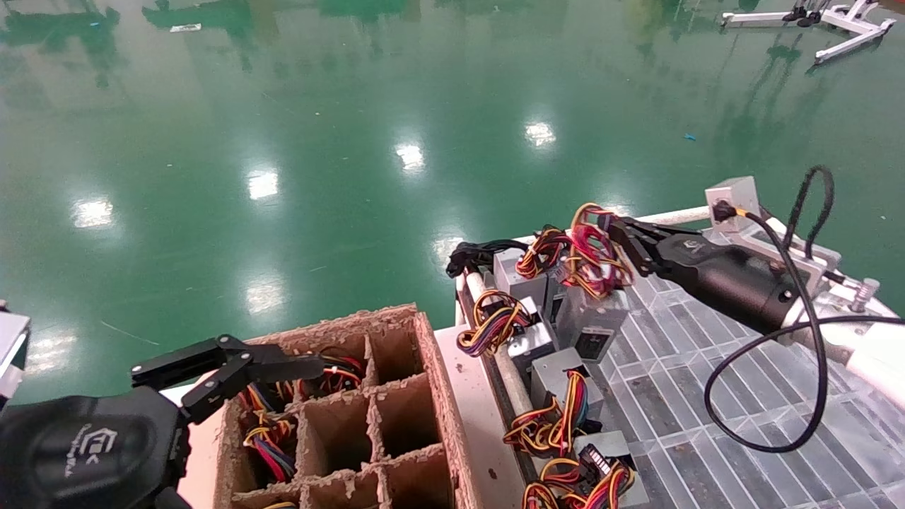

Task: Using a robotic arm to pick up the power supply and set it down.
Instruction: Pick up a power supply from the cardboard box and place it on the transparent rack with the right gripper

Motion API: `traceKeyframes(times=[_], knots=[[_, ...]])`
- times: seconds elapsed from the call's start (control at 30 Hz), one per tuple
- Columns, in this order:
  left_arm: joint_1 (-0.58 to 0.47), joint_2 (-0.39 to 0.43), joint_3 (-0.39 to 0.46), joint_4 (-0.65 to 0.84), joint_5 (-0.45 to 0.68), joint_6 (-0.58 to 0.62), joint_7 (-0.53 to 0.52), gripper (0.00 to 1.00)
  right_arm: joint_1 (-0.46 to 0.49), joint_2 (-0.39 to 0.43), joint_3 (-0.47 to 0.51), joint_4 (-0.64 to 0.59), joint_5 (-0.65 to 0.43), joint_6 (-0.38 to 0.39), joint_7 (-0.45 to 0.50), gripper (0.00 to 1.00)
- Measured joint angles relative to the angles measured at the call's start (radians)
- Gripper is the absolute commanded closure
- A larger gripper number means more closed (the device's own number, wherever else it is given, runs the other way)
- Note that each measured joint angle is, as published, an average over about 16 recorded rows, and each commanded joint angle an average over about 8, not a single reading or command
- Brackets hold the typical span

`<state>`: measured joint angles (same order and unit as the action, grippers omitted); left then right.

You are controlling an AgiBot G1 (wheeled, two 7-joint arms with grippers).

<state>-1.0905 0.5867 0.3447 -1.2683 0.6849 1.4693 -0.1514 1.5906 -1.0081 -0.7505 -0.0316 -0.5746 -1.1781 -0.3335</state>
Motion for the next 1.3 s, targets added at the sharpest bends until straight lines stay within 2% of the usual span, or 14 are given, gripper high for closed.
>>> traceKeyframes(times=[0.37,0.7,1.13,1.2,1.3], knots=[[0.000,0.000,0.000,0.000,0.000,0.000,0.000,0.00,-0.016,0.032,0.009,0.006,0.015,0.075,-0.015,1.00],[0.000,0.000,0.000,0.000,0.000,0.000,0.000,0.00,0.012,0.014,-0.007,0.024,-0.008,0.143,-0.011,1.00],[0.000,0.000,0.001,0.000,0.000,0.000,0.000,0.00,0.031,-0.037,-0.039,0.037,-0.055,0.147,0.020,1.00],[0.000,0.000,0.001,0.000,0.000,0.000,0.000,0.00,0.033,-0.044,-0.044,0.038,-0.062,0.143,0.027,0.92],[0.000,0.000,0.001,0.000,-0.001,0.000,0.000,0.00,0.037,-0.051,-0.051,0.039,-0.071,0.136,0.035,0.56]])
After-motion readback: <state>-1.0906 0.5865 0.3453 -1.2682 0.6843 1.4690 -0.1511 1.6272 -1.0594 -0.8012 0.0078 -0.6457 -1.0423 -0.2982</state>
